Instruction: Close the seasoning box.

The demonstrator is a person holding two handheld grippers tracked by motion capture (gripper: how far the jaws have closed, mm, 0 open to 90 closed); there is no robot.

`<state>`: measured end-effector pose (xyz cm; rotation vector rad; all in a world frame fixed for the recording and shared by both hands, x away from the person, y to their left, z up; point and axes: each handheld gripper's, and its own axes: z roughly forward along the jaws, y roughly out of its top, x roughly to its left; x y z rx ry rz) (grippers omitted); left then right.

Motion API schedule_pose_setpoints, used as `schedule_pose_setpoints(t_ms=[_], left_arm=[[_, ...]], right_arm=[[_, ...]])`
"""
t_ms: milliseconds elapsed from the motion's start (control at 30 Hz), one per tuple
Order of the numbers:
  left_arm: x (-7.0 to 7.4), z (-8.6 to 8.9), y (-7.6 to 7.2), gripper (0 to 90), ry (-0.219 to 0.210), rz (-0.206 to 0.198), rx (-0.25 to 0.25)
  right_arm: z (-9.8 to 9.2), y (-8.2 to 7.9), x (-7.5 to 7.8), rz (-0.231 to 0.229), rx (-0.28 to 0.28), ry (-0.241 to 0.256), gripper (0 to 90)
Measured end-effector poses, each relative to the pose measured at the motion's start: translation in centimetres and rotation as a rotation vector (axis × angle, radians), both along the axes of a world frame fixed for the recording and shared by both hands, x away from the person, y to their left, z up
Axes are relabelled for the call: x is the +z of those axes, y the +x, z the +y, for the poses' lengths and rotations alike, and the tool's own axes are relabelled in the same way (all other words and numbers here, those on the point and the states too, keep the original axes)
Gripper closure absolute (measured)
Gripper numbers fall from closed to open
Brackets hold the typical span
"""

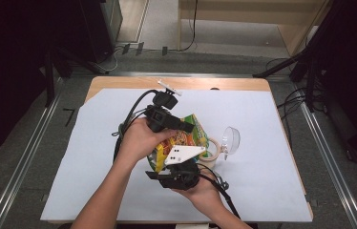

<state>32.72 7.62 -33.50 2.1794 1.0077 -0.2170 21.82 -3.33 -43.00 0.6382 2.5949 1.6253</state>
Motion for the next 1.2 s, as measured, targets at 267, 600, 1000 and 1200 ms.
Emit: schedule_pose_setpoints(t_ms=[267, 600, 1000, 1200], left_arm=[[0.04, 0.05, -0.05, 77.3, -0.002, -0.007, 0.002], [0.04, -0.07, -0.11, 77.4, -0.002, -0.003, 0.000], [0.08, -0.10, -0.18, 77.4, 0.003, -0.010, -0.004], [0.11, -0.09, -0.19, 77.4, 0.005, -0.011, -0.006]], right_arm=[[0.05, -0.13, 0.16, -0.018, 0.001, -0.010, 70.5], [0.02, -0.06, 0.00, -0.021, -0.001, -0.012, 70.6], [0.02, -0.06, -0.01, -0.022, 0.000, -0.013, 70.7], [0.05, -0.08, -0.01, -0.020, 0.001, -0.011, 70.7]])
